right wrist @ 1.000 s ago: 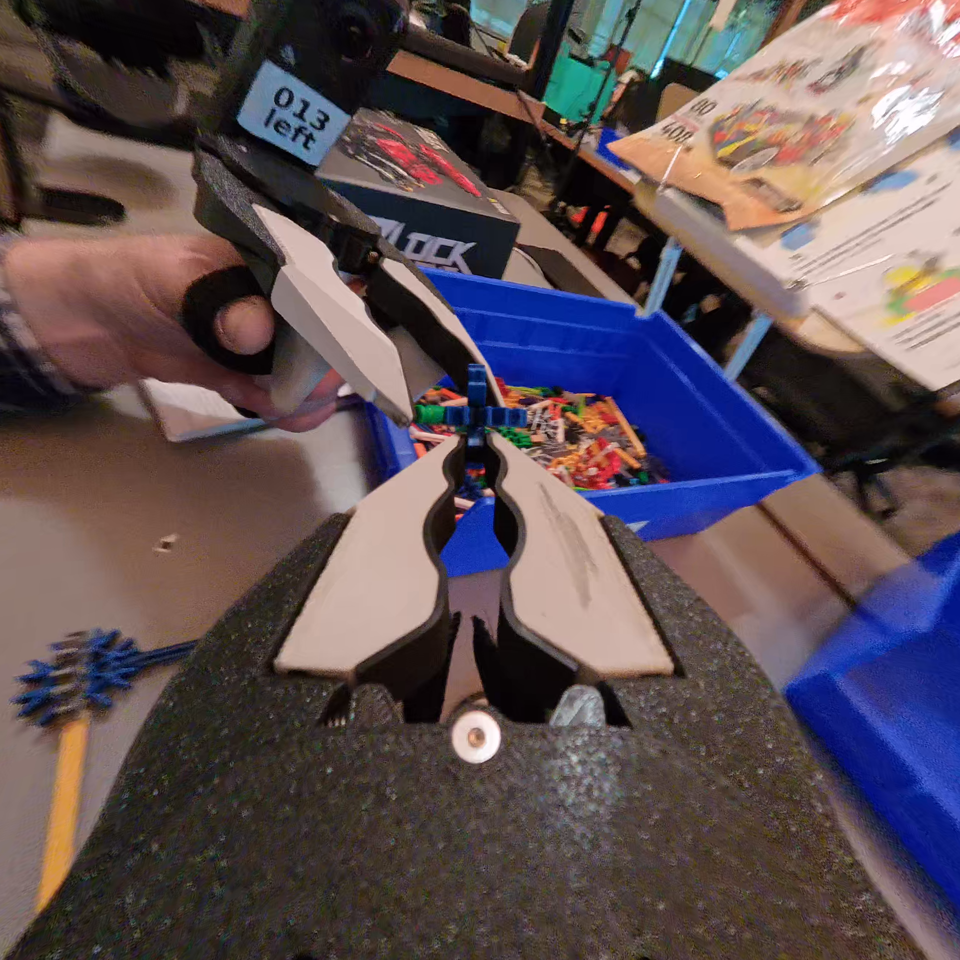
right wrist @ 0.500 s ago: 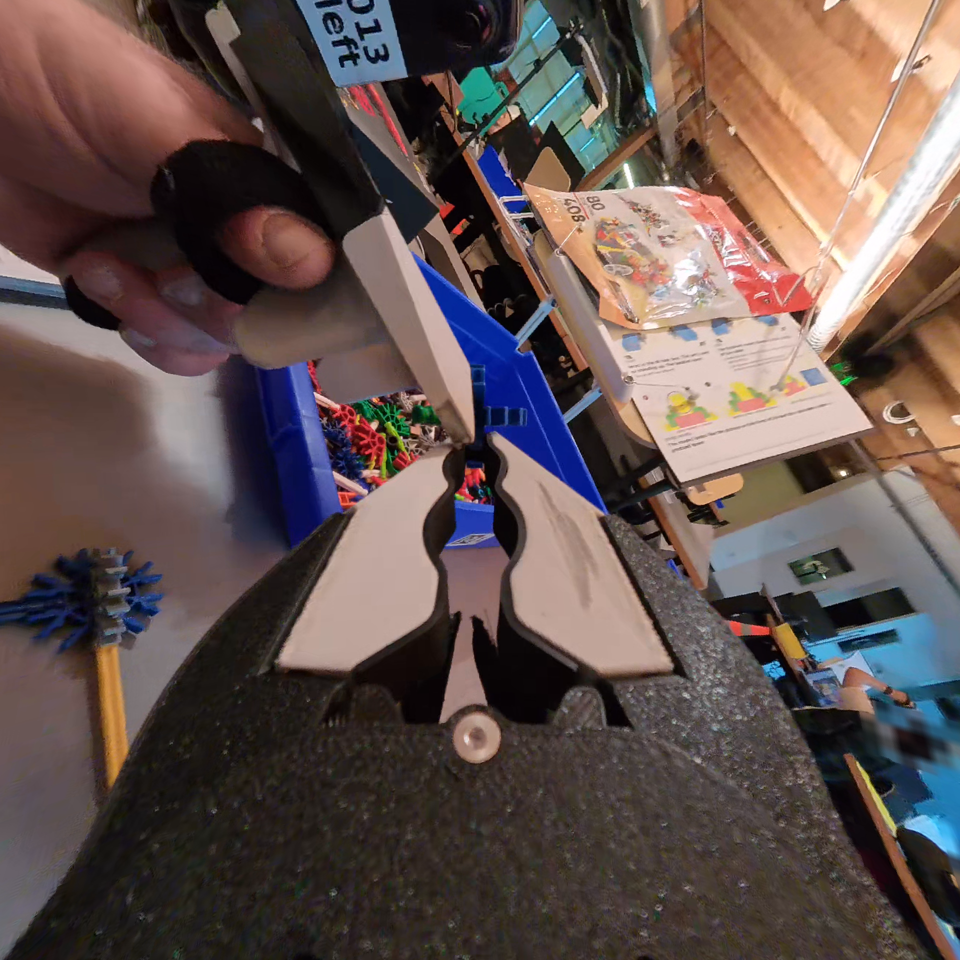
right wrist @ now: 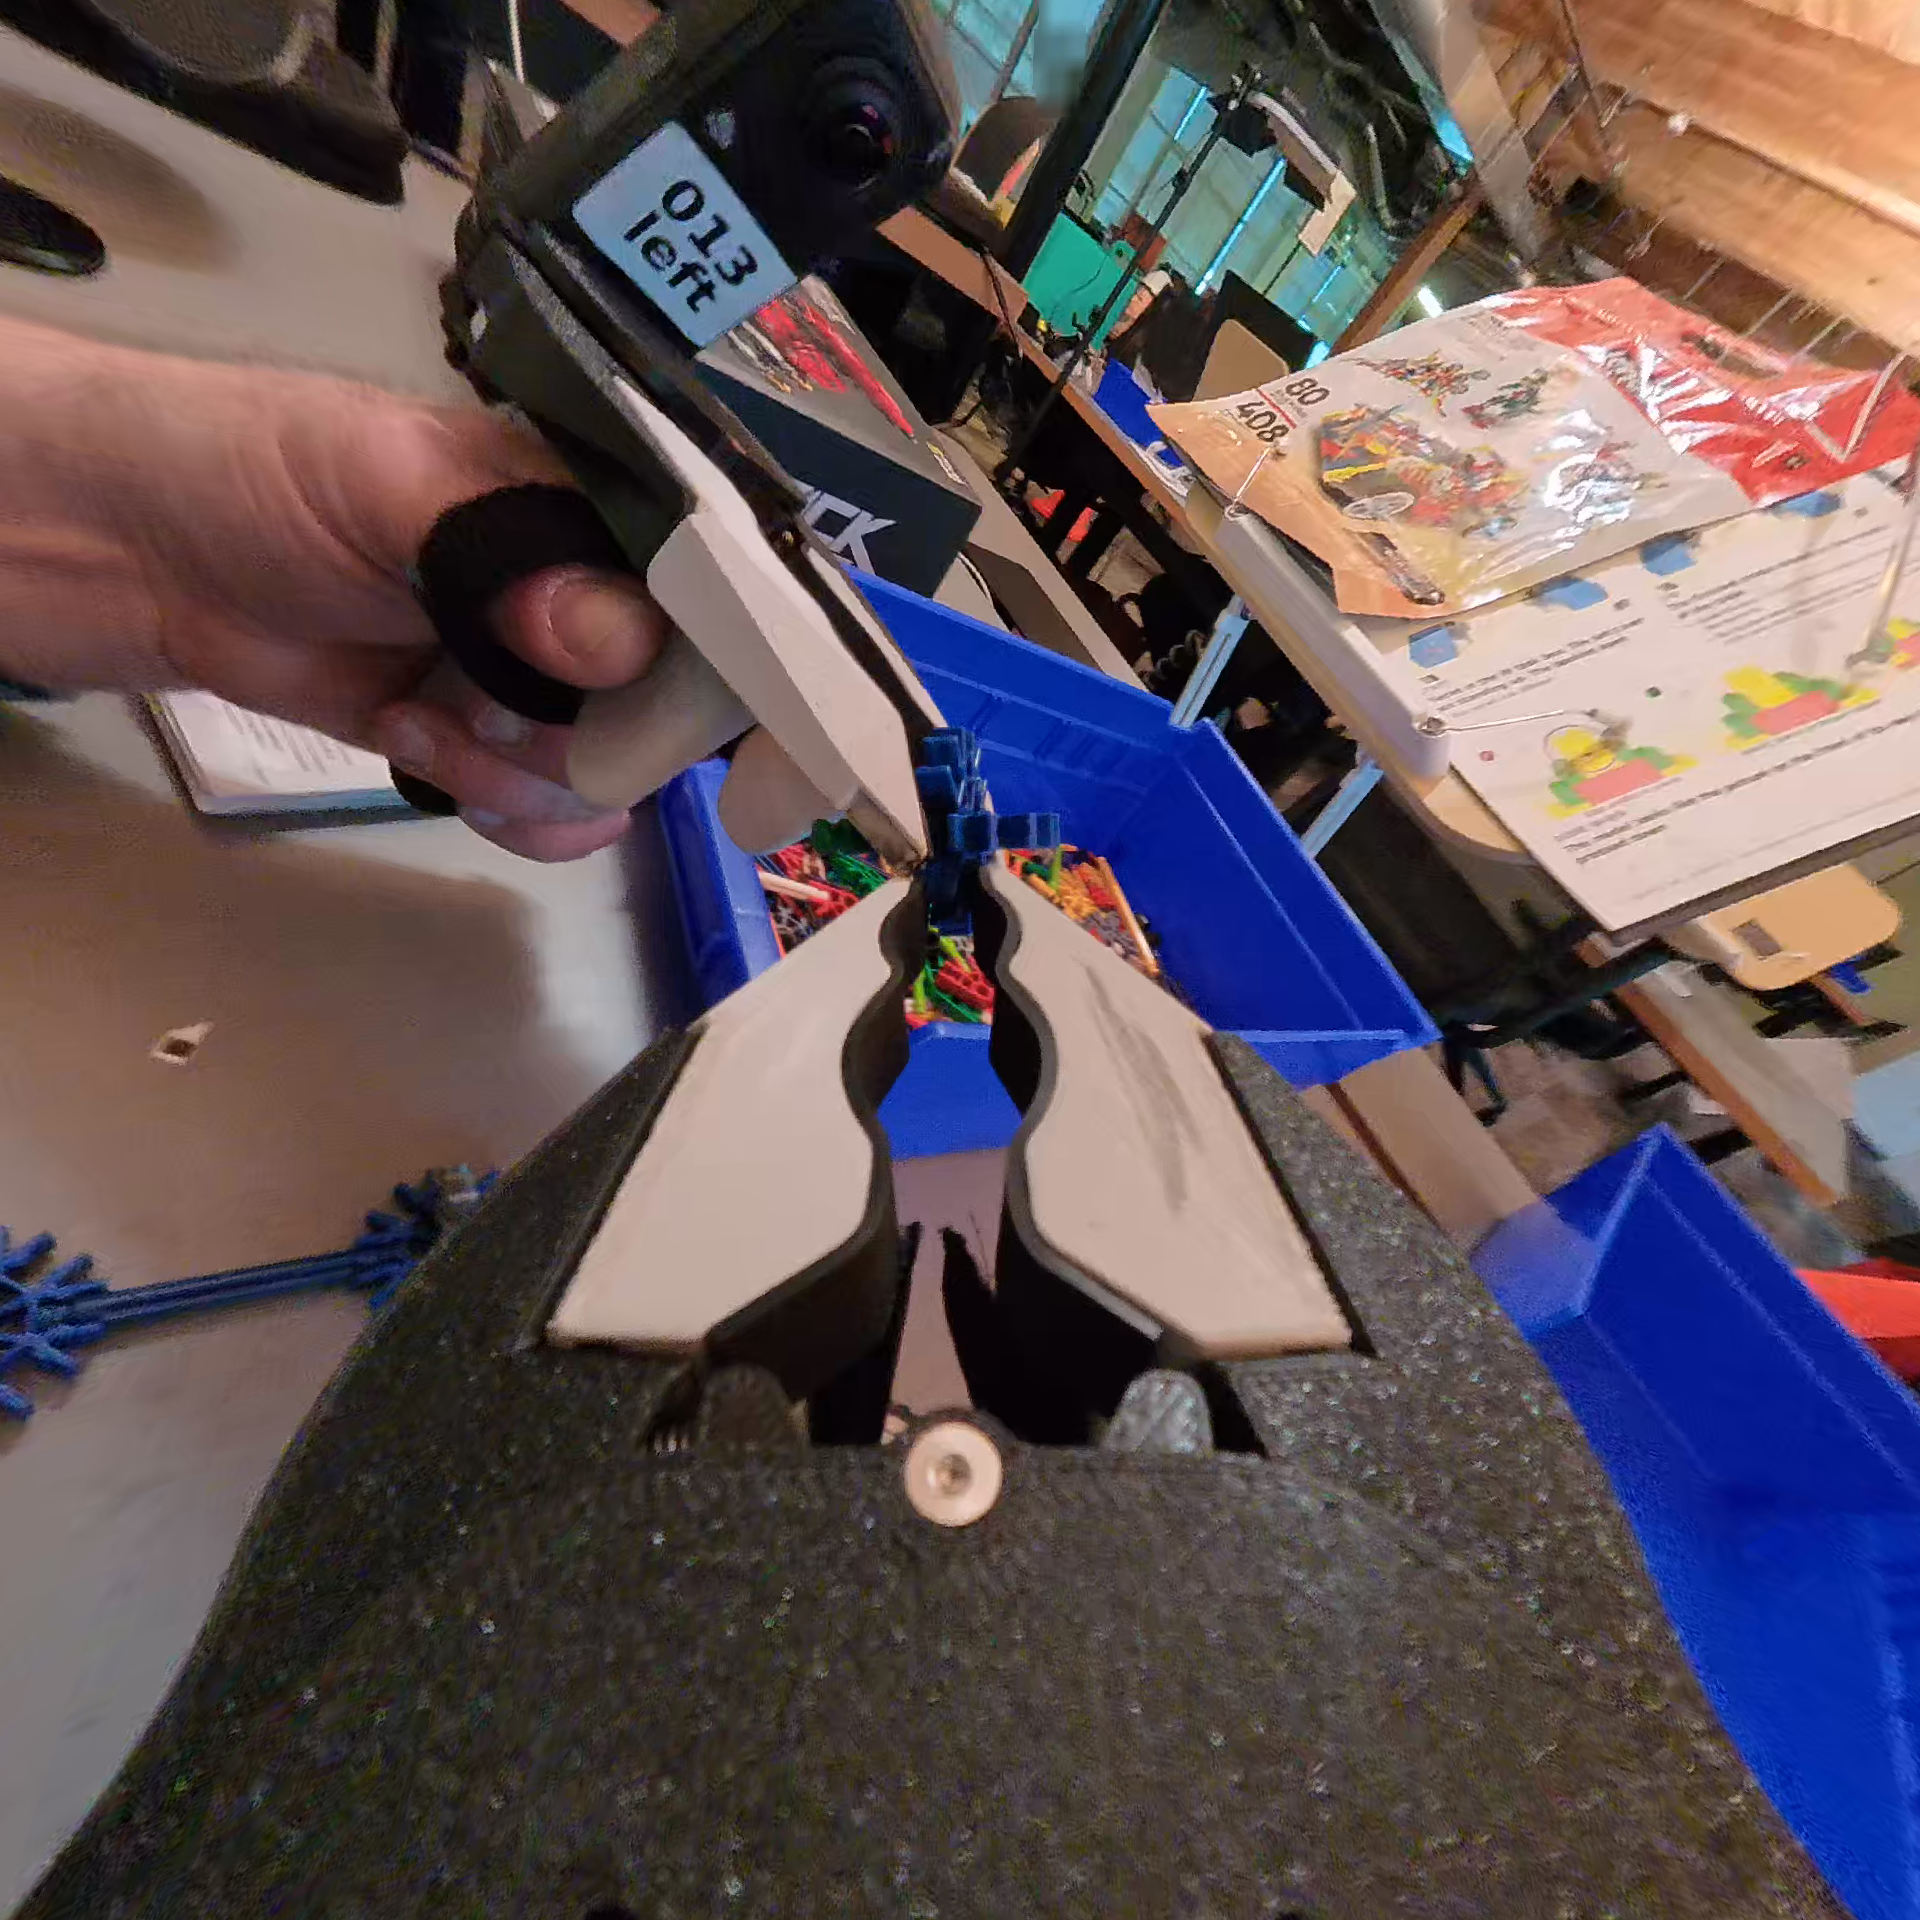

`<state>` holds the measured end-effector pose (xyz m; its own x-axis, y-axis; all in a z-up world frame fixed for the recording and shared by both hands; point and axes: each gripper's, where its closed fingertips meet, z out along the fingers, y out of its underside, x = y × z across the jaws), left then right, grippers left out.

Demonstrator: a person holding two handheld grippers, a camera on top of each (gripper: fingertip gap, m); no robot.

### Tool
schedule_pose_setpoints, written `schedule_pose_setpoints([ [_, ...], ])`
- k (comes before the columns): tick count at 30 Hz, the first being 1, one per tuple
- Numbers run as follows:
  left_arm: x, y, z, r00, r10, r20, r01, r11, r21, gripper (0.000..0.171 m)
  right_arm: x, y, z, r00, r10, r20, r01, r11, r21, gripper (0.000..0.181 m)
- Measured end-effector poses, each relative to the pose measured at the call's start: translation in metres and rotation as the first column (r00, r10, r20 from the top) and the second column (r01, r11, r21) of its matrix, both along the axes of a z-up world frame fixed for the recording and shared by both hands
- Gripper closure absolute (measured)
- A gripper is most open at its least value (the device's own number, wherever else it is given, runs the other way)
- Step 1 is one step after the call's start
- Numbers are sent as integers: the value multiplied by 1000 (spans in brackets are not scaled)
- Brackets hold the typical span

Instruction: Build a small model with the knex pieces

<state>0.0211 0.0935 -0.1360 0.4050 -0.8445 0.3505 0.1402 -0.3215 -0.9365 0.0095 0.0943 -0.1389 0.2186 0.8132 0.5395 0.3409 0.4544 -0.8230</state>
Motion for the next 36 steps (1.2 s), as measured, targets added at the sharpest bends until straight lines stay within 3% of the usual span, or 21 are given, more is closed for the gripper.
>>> schedule_pose_setpoints([
  [4,1,-1,4,1000,5,-10,-5,999,33,135,1,-1,5,998,33,-58,-39,994,-104,175],
  [10,0,-3,3,1000,-19,9,19,999,25,135,0,-1,4,999,37,-38,-40,997,-69,174],
  [12,1,-4,6,1000,-18,4,18,999,40,135,0,-3,8,992,76,-98,-94,977,-193,174],
  [16,1,-3,4,1000,-21,-7,22,999,42,135,0,-3,6,986,97,-133,-133,944,-301,173],
  [30,0,-7,4,998,-49,-32,51,997,66,136,-1,-7,5,969,152,-193,-233,821,-522,171],
  [36,-2,-2,6,999,-34,3,34,998,46,134,-4,-2,3,983,114,-144,-164,897,-410,173],
])
